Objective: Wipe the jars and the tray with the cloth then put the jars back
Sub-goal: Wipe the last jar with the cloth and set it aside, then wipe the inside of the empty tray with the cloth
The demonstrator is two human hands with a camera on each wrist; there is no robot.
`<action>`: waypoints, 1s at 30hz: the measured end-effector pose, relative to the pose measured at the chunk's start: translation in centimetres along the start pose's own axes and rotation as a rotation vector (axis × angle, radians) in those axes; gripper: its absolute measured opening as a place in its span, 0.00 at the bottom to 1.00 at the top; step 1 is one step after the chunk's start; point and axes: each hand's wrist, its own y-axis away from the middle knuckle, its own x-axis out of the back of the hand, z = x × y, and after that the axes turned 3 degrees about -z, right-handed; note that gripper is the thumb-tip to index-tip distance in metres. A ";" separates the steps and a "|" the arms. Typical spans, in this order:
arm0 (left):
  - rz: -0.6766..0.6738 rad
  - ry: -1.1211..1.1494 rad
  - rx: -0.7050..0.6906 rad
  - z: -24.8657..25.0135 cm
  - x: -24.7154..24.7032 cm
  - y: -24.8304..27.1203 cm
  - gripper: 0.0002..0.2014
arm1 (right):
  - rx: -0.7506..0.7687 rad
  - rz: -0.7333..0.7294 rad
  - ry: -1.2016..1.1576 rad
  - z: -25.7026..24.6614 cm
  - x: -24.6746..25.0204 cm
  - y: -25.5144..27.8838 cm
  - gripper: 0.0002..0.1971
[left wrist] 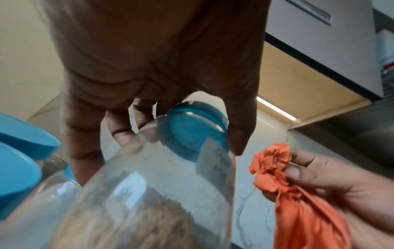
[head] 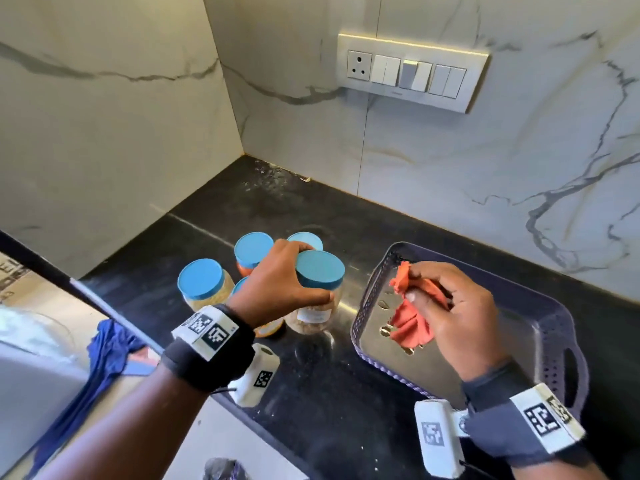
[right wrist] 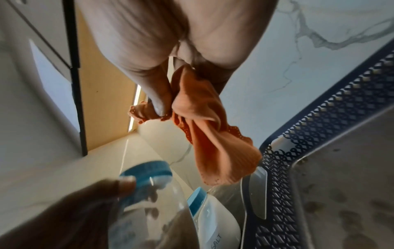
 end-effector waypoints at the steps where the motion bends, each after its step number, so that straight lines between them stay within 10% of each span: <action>1: 0.003 -0.026 0.004 -0.1 -0.1 -0.2 0.40 | -0.037 0.021 -0.010 0.5 0.5 0.1 0.20; 21: -0.076 -0.618 0.146 0.0 -4.1 -1.1 0.41 | -0.292 0.292 -0.206 2.9 5.1 1.8 0.16; 30: -0.004 -0.621 0.030 3.1 -4.2 -0.3 0.46 | -0.538 0.329 -0.538 3.3 6.7 3.2 0.43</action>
